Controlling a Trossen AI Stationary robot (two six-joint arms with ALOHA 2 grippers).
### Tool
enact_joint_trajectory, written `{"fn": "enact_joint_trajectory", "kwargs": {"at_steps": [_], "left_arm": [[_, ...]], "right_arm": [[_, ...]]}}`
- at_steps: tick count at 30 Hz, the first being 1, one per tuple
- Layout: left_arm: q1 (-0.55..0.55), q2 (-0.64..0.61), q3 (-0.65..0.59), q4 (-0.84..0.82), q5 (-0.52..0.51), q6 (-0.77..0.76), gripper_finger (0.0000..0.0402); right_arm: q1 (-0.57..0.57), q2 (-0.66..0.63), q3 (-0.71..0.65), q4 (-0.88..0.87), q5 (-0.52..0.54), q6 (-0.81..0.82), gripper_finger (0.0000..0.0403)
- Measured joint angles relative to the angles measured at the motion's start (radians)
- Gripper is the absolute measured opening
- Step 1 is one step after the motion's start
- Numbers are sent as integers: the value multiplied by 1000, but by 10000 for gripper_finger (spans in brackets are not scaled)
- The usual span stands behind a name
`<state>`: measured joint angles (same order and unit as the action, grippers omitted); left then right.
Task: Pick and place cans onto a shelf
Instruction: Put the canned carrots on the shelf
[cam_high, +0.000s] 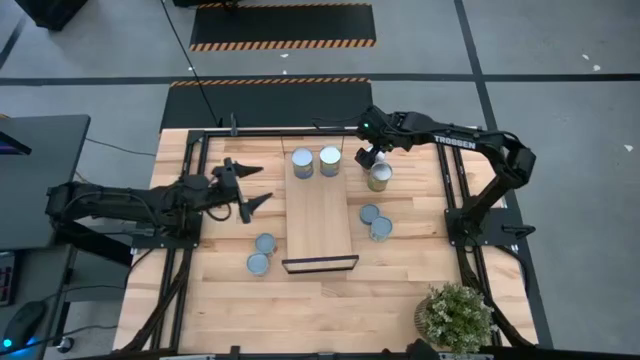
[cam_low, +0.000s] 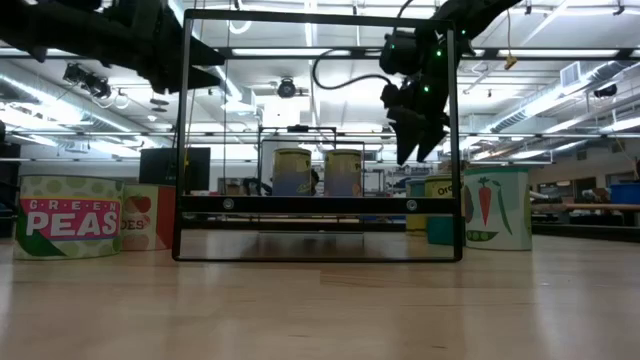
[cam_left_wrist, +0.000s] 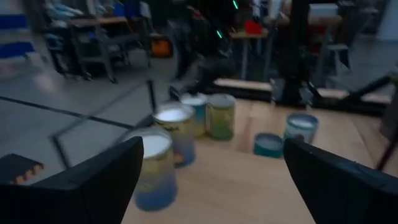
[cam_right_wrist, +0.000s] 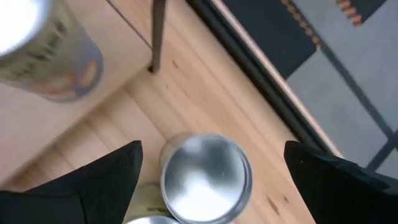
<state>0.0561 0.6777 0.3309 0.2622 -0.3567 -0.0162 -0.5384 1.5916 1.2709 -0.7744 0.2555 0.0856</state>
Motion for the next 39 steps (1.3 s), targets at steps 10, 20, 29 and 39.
{"fn": "enact_joint_trajectory", "kwargs": {"at_steps": [10,20,29,39], "left_arm": [[3,-219,-74,-76,-32,25,393],[9,-374,-110,-134,-36,61,393],[9,-384,-110,-149,-13,35,393],[9,-384,-110,-149,-13,27,393]], "right_arm": [[-50,83,5,-15,-77,5,400],[-94,96,6,-33,-109,14,400],[-95,140,5,-77,-150,103,400],[-94,142,5,-99,-153,121,348]]}}
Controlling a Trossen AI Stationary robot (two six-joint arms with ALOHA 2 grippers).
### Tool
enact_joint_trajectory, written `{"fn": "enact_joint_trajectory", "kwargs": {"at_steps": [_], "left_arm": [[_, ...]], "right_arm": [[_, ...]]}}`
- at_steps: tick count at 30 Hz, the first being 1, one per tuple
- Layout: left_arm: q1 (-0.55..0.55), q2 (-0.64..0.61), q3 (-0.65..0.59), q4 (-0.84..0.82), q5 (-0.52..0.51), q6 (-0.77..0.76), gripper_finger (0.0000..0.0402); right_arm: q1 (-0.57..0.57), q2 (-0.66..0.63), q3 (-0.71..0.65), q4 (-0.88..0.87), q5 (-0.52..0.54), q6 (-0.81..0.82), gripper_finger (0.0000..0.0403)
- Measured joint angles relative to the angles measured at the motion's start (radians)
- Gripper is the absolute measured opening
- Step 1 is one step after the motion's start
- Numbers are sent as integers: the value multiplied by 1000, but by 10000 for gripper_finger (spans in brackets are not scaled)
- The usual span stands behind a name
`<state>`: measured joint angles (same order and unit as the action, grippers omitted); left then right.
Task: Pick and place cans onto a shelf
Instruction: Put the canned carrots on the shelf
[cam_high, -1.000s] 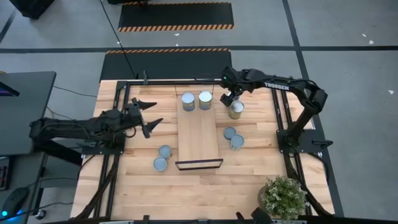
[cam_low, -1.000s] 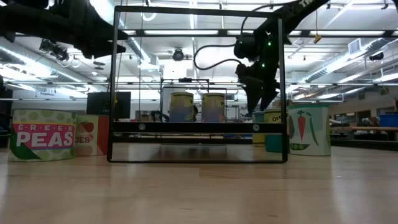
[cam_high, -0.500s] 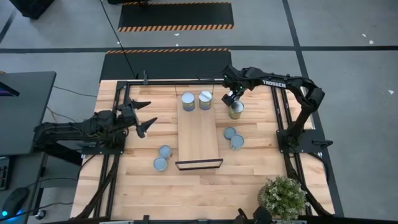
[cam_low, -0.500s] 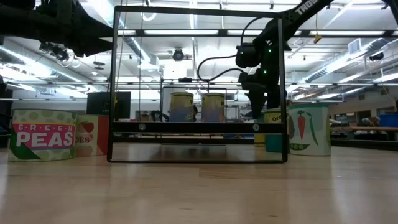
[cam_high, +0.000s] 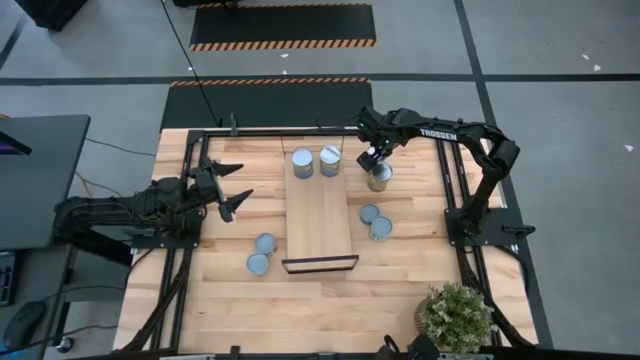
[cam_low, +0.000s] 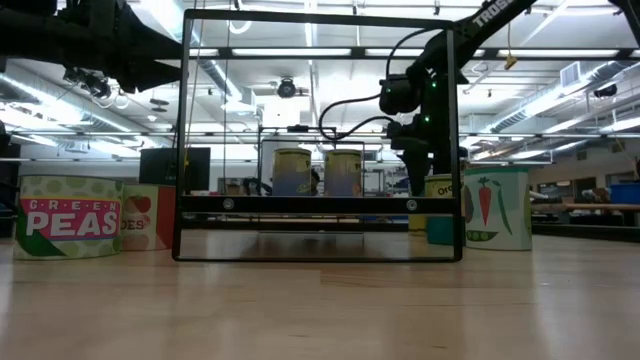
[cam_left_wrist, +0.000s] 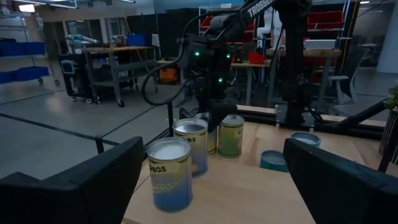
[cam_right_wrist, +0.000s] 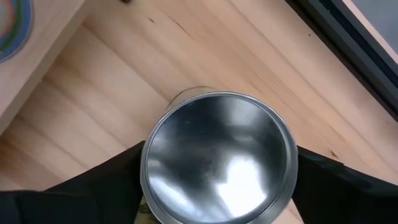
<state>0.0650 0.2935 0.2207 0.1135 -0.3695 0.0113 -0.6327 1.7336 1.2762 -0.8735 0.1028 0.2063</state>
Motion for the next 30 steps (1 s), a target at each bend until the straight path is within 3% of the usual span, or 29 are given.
{"fn": "enact_joint_trajectory", "kwargs": {"at_steps": [4,13,21,30], "left_arm": [[0,0,0,0,0,0,393],[0,0,0,0,0,0,393],[0,0,0,-5,0,-6,393],[0,0,0,-6,0,-25,393]], "right_arm": [[0,-2,0,-2,-3,-12,324],[32,-43,70,-54,4,-65,334],[195,-47,212,-151,41,-105,333],[403,-45,227,-178,-20,-176,336]]}}
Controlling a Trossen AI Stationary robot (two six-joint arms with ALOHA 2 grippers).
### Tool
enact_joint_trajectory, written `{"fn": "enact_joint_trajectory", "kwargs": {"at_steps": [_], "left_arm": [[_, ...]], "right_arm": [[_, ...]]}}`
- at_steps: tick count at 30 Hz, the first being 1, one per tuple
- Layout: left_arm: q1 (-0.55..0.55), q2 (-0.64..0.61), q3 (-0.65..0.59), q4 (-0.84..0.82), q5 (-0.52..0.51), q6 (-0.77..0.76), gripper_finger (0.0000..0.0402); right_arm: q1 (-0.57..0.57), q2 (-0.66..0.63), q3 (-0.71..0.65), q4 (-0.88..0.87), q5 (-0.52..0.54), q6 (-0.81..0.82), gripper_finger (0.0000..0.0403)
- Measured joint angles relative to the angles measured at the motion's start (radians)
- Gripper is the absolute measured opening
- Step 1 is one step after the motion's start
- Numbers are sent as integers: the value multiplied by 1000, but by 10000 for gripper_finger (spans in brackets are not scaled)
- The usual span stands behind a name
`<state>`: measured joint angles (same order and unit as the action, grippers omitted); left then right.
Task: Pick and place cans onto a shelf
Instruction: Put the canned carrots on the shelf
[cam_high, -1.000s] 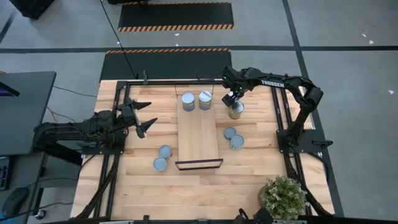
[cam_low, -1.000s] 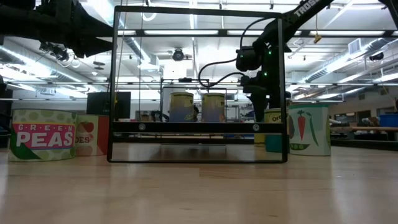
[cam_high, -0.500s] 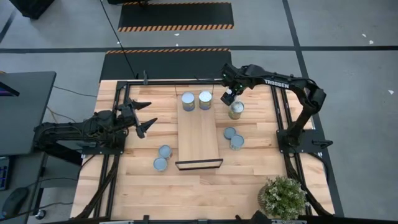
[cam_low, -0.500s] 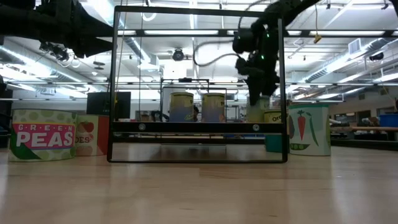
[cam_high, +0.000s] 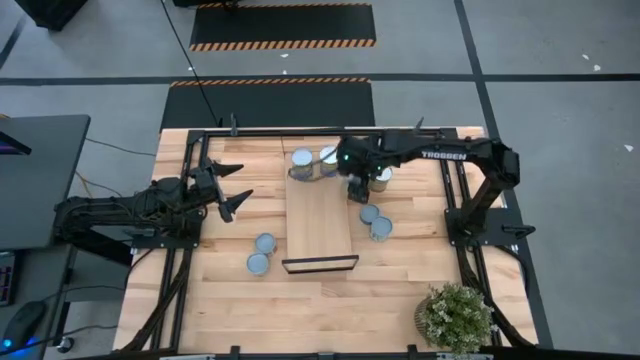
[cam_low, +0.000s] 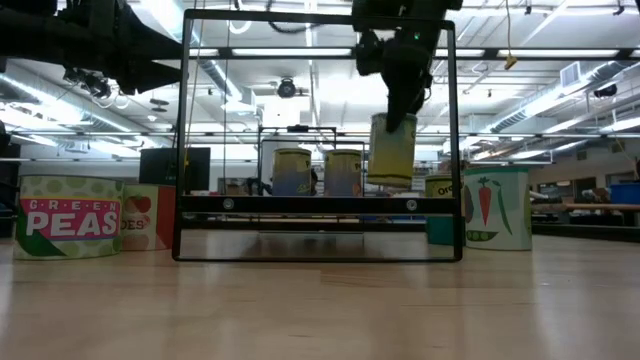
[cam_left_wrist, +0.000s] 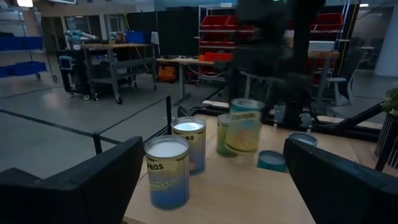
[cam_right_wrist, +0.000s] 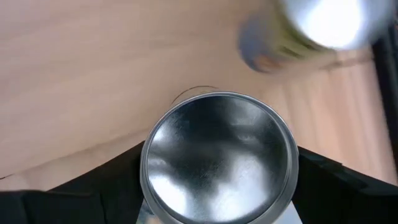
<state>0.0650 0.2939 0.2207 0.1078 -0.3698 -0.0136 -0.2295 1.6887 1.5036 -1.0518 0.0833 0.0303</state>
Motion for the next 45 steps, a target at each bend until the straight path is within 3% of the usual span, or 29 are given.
{"fn": "enact_joint_trajectory", "kwargs": {"at_steps": [8,18,23,33,45], "left_arm": [[0,0,0,1,0,-30,393],[0,0,0,4,0,-28,393],[0,0,0,-1,0,-28,393],[0,0,0,-2,0,-27,393],[-1,0,1,-4,0,-30,393]], "right_arm": [[124,59,12,112,-1,-27,335],[127,283,318,-66,-26,-138,333],[123,362,383,-126,-3,-147,337],[123,353,381,-146,64,-158,396],[134,341,380,-208,265,-80,385]]}}
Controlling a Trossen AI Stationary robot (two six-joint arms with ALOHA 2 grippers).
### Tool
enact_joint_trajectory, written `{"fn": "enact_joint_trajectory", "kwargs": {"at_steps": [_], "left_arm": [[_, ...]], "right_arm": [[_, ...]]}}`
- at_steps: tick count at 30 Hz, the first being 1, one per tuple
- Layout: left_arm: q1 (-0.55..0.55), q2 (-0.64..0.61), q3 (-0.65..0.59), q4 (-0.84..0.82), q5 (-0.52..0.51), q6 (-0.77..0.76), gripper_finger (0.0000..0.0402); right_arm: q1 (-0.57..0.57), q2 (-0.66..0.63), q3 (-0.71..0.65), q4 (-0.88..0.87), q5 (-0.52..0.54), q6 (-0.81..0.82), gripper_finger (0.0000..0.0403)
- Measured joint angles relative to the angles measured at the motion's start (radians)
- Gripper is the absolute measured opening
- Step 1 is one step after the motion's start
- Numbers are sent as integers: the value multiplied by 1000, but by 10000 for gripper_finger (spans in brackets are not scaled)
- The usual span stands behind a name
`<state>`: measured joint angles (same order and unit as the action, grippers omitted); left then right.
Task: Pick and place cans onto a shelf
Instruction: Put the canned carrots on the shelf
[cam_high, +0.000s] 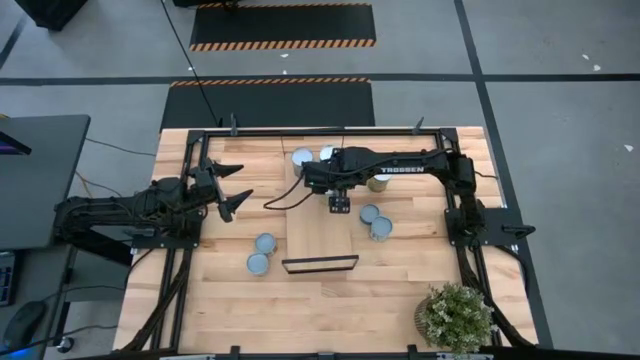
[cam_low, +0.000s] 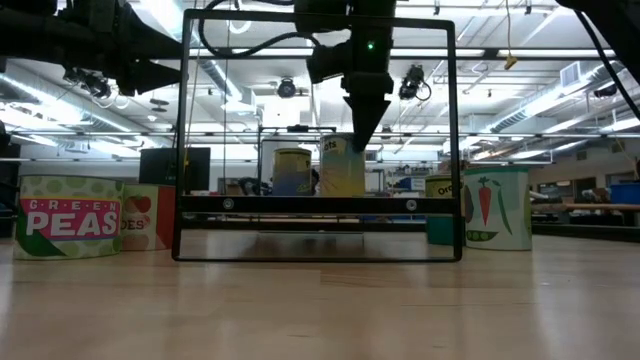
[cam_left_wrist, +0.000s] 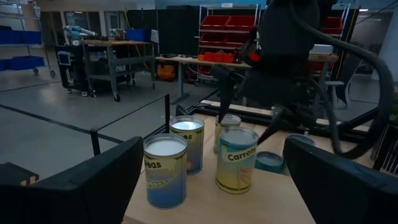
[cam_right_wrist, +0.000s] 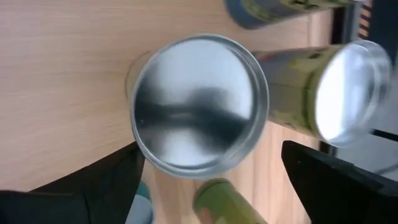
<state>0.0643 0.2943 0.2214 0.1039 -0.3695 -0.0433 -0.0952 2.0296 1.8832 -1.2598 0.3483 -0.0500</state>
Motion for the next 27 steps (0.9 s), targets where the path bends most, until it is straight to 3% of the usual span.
{"fn": "enact_joint_trajectory", "kwargs": {"at_steps": [14,27], "left_arm": [[0,0,0,-12,0,-16,393],[0,0,0,-11,0,-25,393]], "right_arm": [[25,-5,0,-6,27,91,385],[100,-3,-18,275,189,-166,385]]}}
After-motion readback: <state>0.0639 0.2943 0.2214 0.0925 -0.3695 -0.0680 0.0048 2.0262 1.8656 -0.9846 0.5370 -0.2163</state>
